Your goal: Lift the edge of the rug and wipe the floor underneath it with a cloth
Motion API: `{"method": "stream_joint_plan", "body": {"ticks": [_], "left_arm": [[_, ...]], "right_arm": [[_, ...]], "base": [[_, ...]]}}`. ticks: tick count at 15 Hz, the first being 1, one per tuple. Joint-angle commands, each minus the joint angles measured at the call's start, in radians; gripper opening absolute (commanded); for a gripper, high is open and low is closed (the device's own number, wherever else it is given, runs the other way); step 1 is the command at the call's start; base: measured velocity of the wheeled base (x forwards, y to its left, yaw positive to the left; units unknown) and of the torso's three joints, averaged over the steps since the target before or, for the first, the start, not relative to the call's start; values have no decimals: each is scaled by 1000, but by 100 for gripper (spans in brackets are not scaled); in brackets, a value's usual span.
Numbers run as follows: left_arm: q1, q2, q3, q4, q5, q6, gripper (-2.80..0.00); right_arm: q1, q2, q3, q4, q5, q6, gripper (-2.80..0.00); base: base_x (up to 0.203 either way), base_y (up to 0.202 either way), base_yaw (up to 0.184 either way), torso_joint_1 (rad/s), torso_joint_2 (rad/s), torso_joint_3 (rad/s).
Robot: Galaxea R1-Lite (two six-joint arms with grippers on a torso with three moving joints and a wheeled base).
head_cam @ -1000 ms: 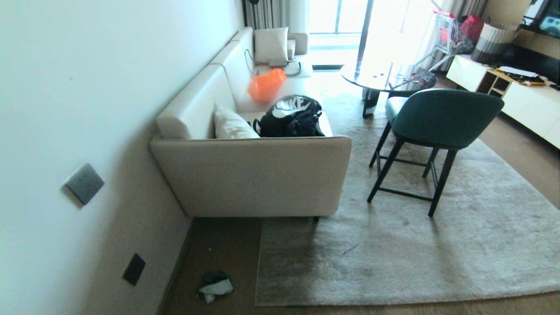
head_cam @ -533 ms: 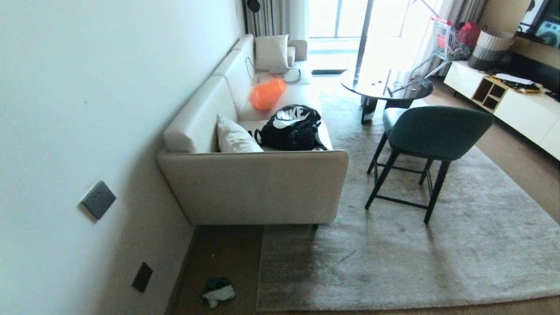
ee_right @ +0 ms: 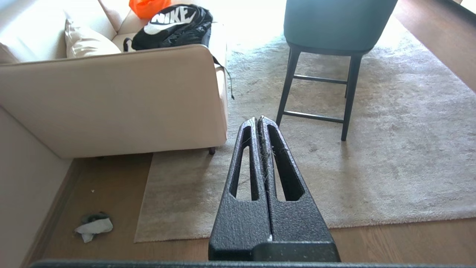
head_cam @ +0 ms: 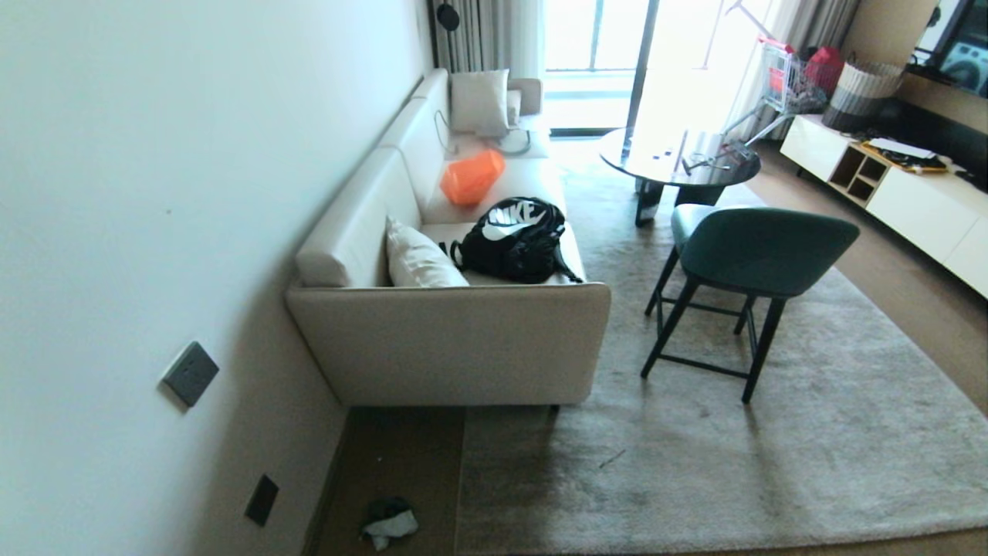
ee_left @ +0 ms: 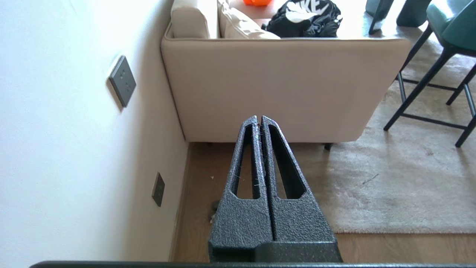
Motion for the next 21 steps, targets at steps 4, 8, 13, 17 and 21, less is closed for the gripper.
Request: {"method": "stream_joint_plan", "body": {"ticks": [4, 8, 13, 17, 21], "left_arm": [[0, 0, 0, 0, 0, -1, -280], [0, 0, 0, 0, 0, -1, -280], [0, 0, 0, 0, 1, -1, -280], [0, 0, 0, 0, 0, -1, -280], [0, 0, 0, 0, 0, -1, -280]], "right_arm": [[0, 2, 0, 0, -1, 0, -280], [0, 2, 0, 0, 0, 0, -280], [0, 2, 0, 0, -1, 0, -280], [0, 2, 0, 0, 1, 0, -280], [0, 2, 0, 0, -1, 0, -280]], "base": [[0, 0, 0, 145, -339, -195], [0, 0, 0, 145, -328, -191], [0, 0, 0, 144, -326, -179], [0, 0, 0, 74, -166, -89], [0, 0, 0, 0, 0, 0]]}}
